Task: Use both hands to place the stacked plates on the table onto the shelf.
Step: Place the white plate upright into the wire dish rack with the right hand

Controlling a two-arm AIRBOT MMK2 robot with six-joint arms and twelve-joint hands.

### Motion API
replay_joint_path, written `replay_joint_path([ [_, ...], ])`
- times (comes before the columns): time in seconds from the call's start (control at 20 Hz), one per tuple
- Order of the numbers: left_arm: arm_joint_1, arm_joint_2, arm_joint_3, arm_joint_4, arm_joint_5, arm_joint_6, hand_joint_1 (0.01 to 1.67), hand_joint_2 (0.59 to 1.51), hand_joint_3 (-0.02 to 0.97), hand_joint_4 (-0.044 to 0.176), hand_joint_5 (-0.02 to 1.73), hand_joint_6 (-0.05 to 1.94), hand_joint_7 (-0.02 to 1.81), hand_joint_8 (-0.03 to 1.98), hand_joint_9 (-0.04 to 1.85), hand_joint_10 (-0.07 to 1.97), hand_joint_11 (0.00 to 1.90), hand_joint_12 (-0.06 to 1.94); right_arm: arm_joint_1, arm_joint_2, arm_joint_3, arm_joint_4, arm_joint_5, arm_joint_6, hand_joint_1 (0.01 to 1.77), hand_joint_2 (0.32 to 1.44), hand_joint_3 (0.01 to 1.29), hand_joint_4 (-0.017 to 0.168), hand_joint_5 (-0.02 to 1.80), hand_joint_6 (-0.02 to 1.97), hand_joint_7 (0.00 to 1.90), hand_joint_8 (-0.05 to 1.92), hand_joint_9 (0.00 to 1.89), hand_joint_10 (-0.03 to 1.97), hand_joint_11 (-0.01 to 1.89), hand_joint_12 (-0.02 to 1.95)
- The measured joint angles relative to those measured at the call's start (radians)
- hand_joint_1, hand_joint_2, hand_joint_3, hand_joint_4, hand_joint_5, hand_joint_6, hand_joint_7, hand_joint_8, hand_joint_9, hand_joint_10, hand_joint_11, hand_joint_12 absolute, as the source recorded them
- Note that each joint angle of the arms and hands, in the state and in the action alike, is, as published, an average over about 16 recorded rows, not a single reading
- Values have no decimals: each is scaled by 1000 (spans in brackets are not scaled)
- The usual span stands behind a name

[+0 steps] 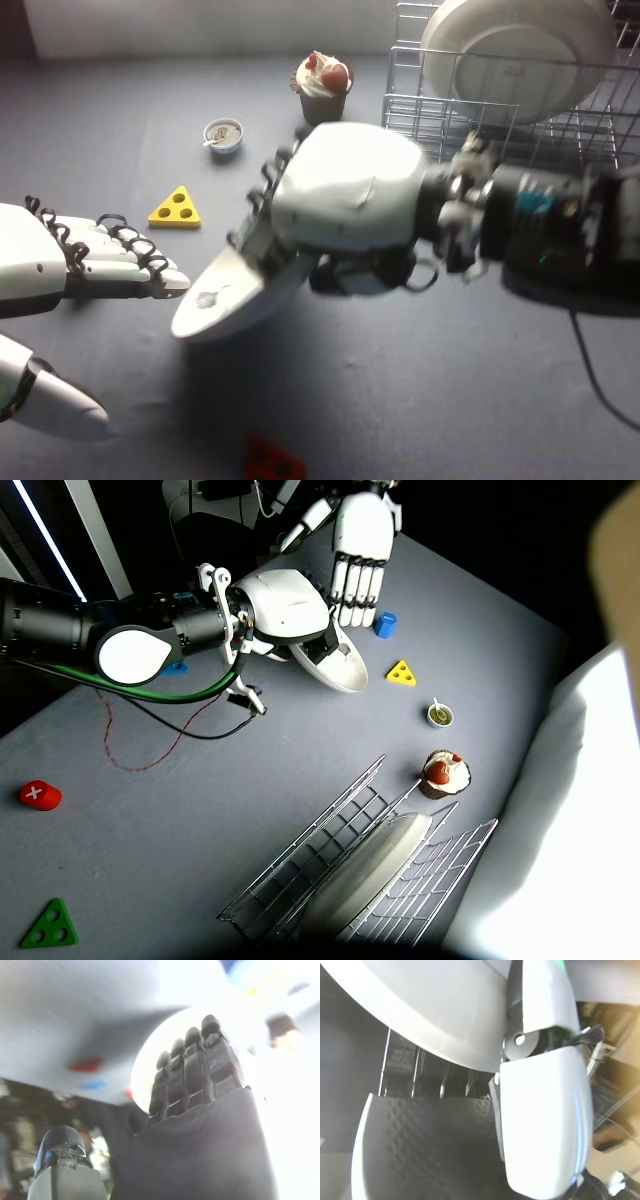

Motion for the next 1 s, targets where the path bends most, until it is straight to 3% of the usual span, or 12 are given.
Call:
replay_joint_path([
  [0.35, -30, 64, -31, 17, -25, 0, 89, 963, -7, -2, 129, 11, 148, 2, 157, 4, 149, 20, 107, 121, -58, 15, -53, 141, 1438, 910, 15, -4, 982, 890, 1132, 517, 1166, 657, 1067, 1013],
  [0.65, -54, 106, -63, 75, -38, 0, 79, 969, -7, -2, 128, 11, 151, 2, 158, 4, 150, 19, 212, 205, -83, 15, -104, 298, 1442, 914, 15, -4, 985, 865, 1113, 552, 1173, 675, 1075, 1028],
  [0.9, -87, 136, -101, 126, -43, 0, 81, 968, -7, 0, 127, 11, 150, 1, 157, 4, 151, 19, 294, 257, -89, 64, -161, 384, 1455, 914, 15, -6, 978, 844, 1110, 541, 1184, 612, 1032, 1298],
  [1.0, -100, 148, -117, 142, -42, 0, 82, 966, -7, 0, 128, 11, 150, 1, 156, 4, 151, 19, 322, 273, -89, 107, -188, 391, 1460, 914, 15, -7, 978, 840, 1115, 535, 1193, 599, 1025, 1319],
])
